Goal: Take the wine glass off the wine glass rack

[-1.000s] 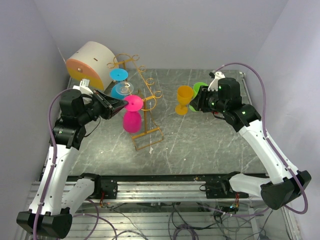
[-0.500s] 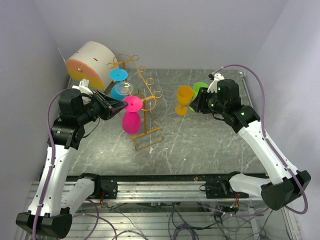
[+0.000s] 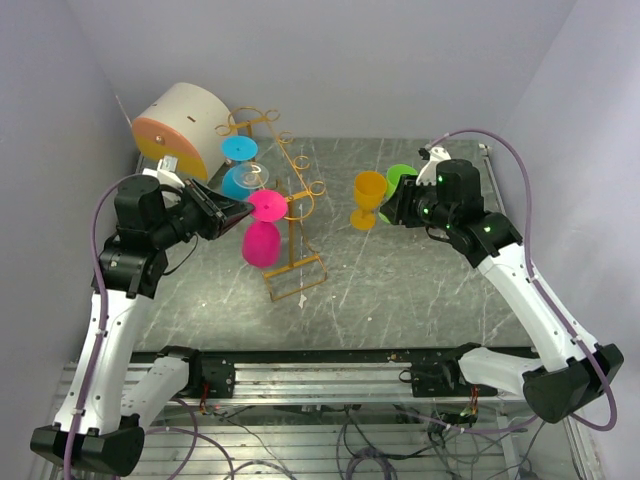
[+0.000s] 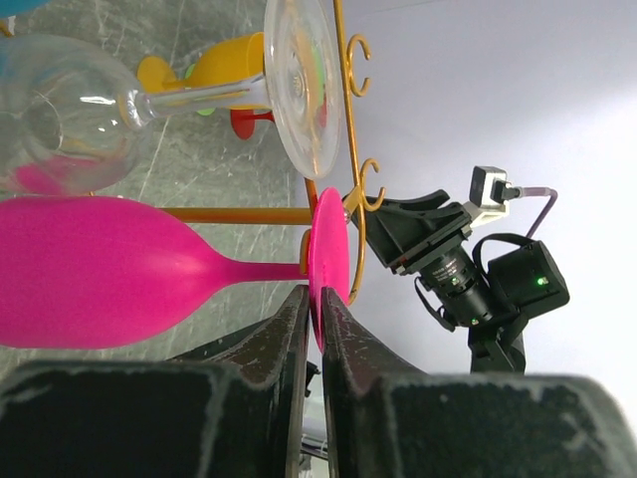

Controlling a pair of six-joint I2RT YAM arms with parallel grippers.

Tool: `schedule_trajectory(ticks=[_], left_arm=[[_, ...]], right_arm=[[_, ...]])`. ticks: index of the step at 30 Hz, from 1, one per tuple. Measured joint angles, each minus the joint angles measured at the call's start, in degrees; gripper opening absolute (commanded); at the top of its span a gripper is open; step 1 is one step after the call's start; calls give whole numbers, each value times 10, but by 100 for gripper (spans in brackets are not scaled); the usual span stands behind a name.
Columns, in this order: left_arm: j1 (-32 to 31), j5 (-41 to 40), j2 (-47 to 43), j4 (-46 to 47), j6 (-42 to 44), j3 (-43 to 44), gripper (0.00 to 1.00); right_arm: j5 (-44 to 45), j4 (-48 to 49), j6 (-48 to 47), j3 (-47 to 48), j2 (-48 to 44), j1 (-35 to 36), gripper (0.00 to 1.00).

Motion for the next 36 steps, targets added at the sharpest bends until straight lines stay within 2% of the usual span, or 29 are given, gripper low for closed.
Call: schedule_trajectory(ticks=[6, 9, 36], left_arm=[[0, 3, 3, 9, -7, -9, 14], [0, 3, 3, 12, -9, -9, 7], [0, -19, -12, -29, 9, 14, 7]], right_arm=[[-5, 8, 0, -10, -14, 0, 37], [-8, 12, 0, -12, -14, 0, 37], [-10, 24, 2, -26, -35, 0, 36]])
